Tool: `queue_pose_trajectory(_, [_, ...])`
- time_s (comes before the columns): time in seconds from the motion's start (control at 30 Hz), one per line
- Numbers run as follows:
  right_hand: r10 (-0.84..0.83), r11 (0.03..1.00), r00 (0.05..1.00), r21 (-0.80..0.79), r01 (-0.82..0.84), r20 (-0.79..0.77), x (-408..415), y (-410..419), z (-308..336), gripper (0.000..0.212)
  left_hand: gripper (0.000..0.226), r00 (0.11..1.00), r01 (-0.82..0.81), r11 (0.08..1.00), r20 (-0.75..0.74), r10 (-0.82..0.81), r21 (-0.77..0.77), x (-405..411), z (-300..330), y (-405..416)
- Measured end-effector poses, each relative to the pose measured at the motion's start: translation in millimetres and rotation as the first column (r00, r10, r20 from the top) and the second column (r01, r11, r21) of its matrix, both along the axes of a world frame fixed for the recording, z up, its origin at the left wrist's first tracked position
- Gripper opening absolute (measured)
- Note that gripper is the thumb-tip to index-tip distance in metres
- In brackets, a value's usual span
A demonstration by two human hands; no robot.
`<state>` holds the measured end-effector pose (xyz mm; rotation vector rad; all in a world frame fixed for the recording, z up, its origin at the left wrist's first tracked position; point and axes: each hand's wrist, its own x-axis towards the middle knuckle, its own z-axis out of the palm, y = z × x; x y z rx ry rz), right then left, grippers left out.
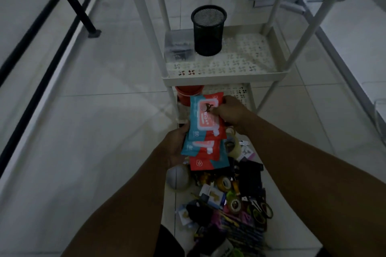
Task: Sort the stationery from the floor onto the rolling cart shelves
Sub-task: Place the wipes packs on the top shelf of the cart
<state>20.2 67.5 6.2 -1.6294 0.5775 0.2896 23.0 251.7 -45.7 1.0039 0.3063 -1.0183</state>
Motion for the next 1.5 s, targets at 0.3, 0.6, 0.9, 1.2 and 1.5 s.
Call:
queue_pose_trajectory(0.3, [0.053,0.998,0.99,0.03,-0.049,-0.131,-27.7,3.7,26.3,0.016,0.052,0.997,-0.068,0.996,0.042,0.066,0.054,-2.3,38.8,-15.9])
queue_pose_trajectory(0.6, [-0.003,0.995,0.99,0.096,0.016,-0.138,-37.8,-4.2,97.4,0.023,0.039,0.987,0.007,0.997,0.163,-0.019,0.073,-0.3,125.1,-18.2])
queue_pose_trajectory(0.9, [-0.045,0.978,0.995,0.198,0.063,-0.092,-48.3,-2.1,166.6,0.024,0.041,0.959,0.001,0.998,0.282,-0.018,0.06,-7.2,195.2,-18.4])
queue_pose_trajectory(1.2, [-0.073,0.978,0.995,0.191,0.085,-0.069,-53.7,-2.3,223.5,0.022,0.04,0.942,0.008,0.989,0.33,-0.056,0.144,-8.0,250.0,-14.7])
queue_pose_trajectory(1.5, [-0.098,0.97,0.989,0.212,0.12,-0.112,-74.9,4.6,299.3,0.02,0.034,0.954,0.014,0.977,0.289,-0.075,0.211,-24.2,325.7,-6.4])
